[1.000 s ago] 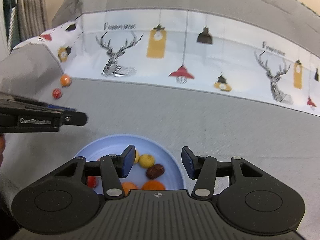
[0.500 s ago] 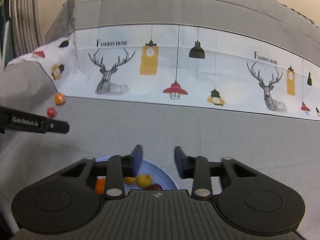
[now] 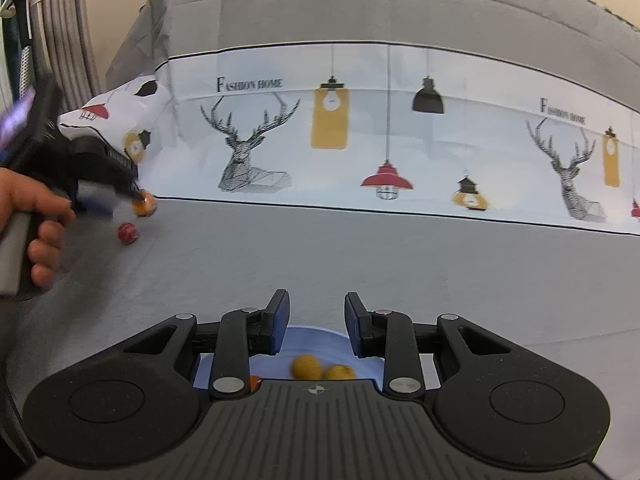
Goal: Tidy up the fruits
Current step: 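Move both open grippers toward the red tomato and orange beside the plate, then grasp the wrapped red tomato with the left gripper while the right gripper grasps the wrapped orange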
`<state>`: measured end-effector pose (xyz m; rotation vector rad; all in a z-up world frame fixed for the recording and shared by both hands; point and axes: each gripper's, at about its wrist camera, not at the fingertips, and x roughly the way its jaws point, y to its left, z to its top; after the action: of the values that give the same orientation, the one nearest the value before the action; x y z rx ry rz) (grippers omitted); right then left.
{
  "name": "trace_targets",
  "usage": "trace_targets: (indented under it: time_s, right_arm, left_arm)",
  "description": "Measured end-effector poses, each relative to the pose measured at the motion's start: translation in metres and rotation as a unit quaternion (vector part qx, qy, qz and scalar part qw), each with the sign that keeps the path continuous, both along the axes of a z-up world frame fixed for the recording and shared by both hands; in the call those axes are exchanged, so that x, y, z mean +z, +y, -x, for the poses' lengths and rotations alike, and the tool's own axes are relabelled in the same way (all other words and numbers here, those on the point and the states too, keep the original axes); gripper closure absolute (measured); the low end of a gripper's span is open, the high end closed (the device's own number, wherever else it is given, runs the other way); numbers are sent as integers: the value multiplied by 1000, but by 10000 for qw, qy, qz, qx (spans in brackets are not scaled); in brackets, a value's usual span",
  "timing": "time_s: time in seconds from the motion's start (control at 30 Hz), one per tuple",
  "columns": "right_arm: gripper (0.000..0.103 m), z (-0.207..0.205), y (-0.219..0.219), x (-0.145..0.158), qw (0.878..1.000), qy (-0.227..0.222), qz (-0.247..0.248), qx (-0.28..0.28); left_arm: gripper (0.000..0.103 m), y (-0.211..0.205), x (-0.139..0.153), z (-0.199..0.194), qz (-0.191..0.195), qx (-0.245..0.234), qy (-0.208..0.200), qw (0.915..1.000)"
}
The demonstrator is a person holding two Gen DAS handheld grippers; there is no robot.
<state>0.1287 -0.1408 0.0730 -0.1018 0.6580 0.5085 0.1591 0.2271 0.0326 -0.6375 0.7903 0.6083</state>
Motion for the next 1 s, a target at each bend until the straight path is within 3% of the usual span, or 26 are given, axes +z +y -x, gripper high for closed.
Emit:
trace_targets:
  time_s: [0.1,0.23,0.33,0.47,0.67,0.8,0.87,0.9,1.0]
  right_arm:
    - [70,-2,7,3,9999,27,-92,110]
    - [70,-9,14,1,9994,207,-233,138]
    - [70,-10,20,-4,9989,347,-274,170]
    - [70,-10,27,-8,9988,367,-227,251]
    - [64,-9,27,-10,9981,392,-246,410]
    - [61,-9,18,-2,9956,471,-624,513]
    - [70,-10,15,-2,9918,648,-889,644]
    - [80,-10,14,-1,9901,718,-1002,673]
    - [84,-11,16,10,9881,836,-1067,722]
  left_arm:
    - [30,27,-9,3,497,347,-71,9981]
    - [29,37,-19,-4,708,344,-41,9969]
    - [35,34,-25,-4,613,348,40,9975]
    - [68,35,-33,-7,644,402,122,9970]
    - [70,39,-35,6,1086,664,2,9919]
    - [70,38,-40,20,1566,1033,-21,9822]
    - [70,37,-49,26,2002,1191,-99,9724]
    - [70,37,-49,28,2046,1269,-149,9705]
    - [70,36,-47,33,2059,1459,-142,9675]
